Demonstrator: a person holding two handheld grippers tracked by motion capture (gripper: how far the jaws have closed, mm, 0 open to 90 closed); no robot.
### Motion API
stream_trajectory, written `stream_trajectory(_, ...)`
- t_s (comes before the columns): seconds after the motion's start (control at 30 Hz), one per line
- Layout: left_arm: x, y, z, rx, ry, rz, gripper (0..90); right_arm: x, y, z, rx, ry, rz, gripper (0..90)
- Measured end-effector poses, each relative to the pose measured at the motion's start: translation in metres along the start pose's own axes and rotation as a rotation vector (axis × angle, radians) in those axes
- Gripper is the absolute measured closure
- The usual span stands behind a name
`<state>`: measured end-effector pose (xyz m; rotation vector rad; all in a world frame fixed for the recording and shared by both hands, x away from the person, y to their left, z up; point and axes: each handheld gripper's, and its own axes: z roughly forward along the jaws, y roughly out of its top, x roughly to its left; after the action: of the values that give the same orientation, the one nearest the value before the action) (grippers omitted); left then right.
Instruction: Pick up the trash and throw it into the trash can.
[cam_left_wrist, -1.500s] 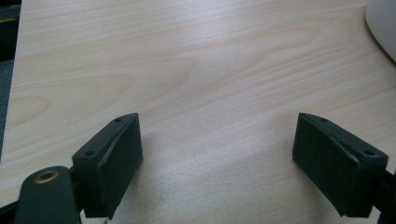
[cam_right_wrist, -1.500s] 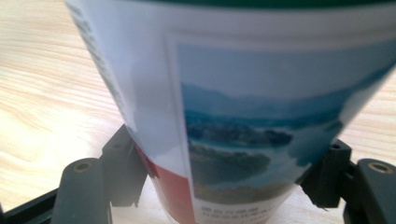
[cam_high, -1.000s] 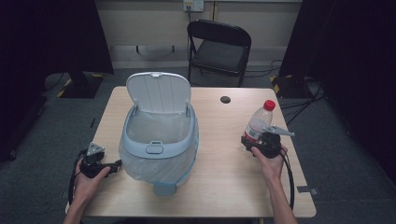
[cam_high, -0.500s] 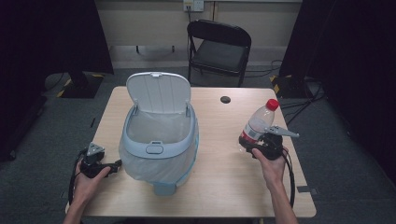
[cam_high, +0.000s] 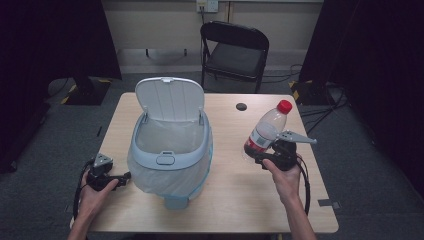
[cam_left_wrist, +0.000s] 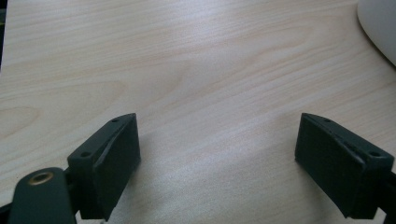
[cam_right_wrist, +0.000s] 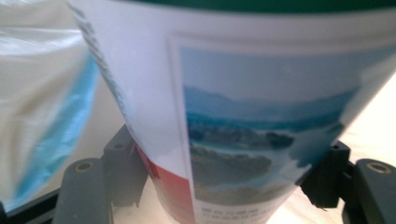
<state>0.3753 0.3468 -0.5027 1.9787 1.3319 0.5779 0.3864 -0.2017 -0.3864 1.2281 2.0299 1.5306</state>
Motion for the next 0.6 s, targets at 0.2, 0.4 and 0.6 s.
stream_trajectory(0.2, 0.000, 0.000, 0.000, 0.000, 0.000, 0.000, 13.5, 0.013, 0.010, -0.004, -0.016, 0.039, -0.019, 28.8)
stream_trajectory(0.4, -0.001, 0.000, 0.000, 0.000, 0.006, -0.003, 13.3, 0.027, 0.021, -0.009, -0.034, 0.075, -0.035, 28.9)
stream_trajectory(0.6, -0.001, 0.000, 0.000, 0.001, 0.009, -0.004, 13.0, 0.040, 0.037, -0.022, -0.084, 0.113, -0.055, 28.9)
